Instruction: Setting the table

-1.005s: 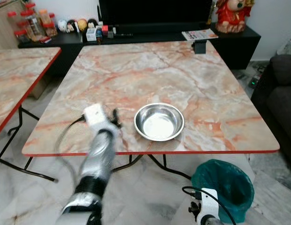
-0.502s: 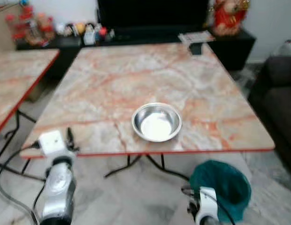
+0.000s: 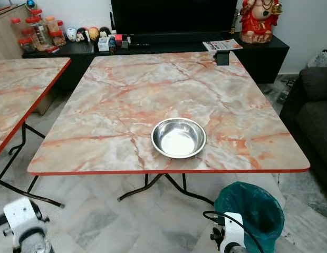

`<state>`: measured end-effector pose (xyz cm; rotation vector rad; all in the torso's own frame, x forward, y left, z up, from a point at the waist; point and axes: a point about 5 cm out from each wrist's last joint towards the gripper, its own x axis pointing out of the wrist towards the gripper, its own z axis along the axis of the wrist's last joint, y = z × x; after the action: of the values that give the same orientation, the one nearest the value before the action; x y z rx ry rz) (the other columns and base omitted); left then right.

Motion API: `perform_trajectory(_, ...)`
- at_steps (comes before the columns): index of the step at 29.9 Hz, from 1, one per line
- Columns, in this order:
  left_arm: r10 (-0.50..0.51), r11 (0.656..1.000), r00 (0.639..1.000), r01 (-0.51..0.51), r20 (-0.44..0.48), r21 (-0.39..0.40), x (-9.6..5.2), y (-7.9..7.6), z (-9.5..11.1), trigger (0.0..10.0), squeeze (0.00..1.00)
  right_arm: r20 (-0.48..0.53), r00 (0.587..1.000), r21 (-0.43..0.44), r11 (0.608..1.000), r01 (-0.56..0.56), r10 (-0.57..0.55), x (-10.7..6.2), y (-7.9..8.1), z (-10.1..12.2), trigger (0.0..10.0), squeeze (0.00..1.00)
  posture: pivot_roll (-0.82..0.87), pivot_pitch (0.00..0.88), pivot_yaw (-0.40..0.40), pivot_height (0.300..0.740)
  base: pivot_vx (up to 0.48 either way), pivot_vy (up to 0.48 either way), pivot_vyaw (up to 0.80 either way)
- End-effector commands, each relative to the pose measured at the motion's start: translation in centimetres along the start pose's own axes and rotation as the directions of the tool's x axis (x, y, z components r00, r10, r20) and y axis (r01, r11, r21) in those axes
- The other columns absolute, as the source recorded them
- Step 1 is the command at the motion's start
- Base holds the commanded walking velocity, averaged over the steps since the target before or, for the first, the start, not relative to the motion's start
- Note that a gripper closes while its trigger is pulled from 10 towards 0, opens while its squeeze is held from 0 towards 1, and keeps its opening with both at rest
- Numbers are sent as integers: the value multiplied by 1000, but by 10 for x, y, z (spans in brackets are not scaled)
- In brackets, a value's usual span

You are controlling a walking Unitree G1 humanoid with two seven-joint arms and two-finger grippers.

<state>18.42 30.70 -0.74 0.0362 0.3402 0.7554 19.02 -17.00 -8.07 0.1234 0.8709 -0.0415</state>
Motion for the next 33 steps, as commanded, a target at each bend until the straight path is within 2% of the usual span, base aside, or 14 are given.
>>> perform_trajectory(1, -13, 1000, 994, 11, -108, -20, -3, 1, -18, 10000, 0, -7, 1000, -3, 1000, 1, -1, 0, 0, -1, 10000, 0, 59, 0, 37, 740, 0, 0, 0)
perform_trajectory(3, -21, 1000, 991, 19, -130, -16, -3, 1, -22, 10000, 0, -8, 1000, -4, 1000, 1, -2, 0, 0, -1, 10000, 0, 59, 0, 37, 740, 0, 0, 0)
perform_trajectory(5, -125, 992, 953, 130, -275, -1, -9, -10, -42, 10000, 0, -12, 1000, -6, 1000, 4, -4, 0, 0, -1, 10000, 0, 59, 0, 36, 740, 0, 0, 0)
perform_trajectory(10, -288, 938, 852, 342, -438, 48, -24, -33, -66, 10000, 0, -7, 1000, -1, 1000, 7, -7, 1, 0, 1, 10000, 0, 50, 0, 36, 740, 0, 0, 0)
perform_trajectory(11, -340, 905, 821, 418, -458, 78, -30, -43, -70, 10000, 0, -5, 1000, 5, 1000, 9, -9, 1, 0, 2, 10000, 0, 54, 0, 30, 740, 0, 0, 0)
perform_trajectory(12, -364, 881, 807, 461, -465, 111, -33, -48, -72, 10000, 0, -6, 1000, 5, 1000, 10, -10, 1, 0, 2, 10000, 0, 55, 0, 27, 740, 0, 0, 0)
perform_trajectory(13, -405, 832, 779, 531, -478, 162, -38, -57, -75, 10000, 0, -9, 1000, 4, 1000, 12, -12, 1, 0, 2, 10000, 0, 55, 0, 26, 740, 0, 0, 0)
perform_trajectory(14, -405, 832, 779, 531, -478, 162, -38, -57, -75, 10000, 0, -9, 1000, 4, 1000, 12, -12, 1, 0, 2, 10000, 0, 55, 0, 26, 740, 0, 0, 0)
perform_trajectory(17, -440, 778, 741, 597, -507, 198, -45, -74, -77, 10000, 0, -2, 1000, 17, 1000, 15, -15, 1, 0, 4, 10000, 0, 38, 0, 32, 740, 0, 0, 0)
perform_trajectory(24, -479, 734, 714, 645, -511, 212, -49, -90, -75, 10000, 0, -5, 1000, 15, 1000, 16, -16, 1, 0, 4, 10000, 0, 29, 0, 32, 740, 0, 0, 0)
perform_trajectory(25, -493, 724, 710, 655, -504, 215, -51, -98, -73, 10000, 0, -6, 1000, 12, 1000, 17, -17, 1, 0, 4, 10000, 0, 28, 0, 32, 740, 0, 0, 0)
perform_trajectory(31, -489, 741, 719, 641, -493, 199, -50, -100, -71, 10000, 0, -13, 1000, -39, 999, 3, -4, 2, 1, 4, 10000, 0, 16, 4, 35, 740, 0, 214, 133)
perform_trajectory(32, -489, 741, 719, 641, -493, 199, -50, -100, -71, 10000, 0, -13, 1000, -39, 999, 3, -4, 2, 1, 4, 10000, 0, 16, 4, 35, 740, 0, 292, 800)
perform_trajectory(33, -473, 748, 723, 632, -504, 204, -50, -97, -72, 10000, 0, -7, 1000, 3, 1000, 14, -14, 1, 0, 4, 10000, 0, 16, 4, 35, 740, 0, 319, 0)
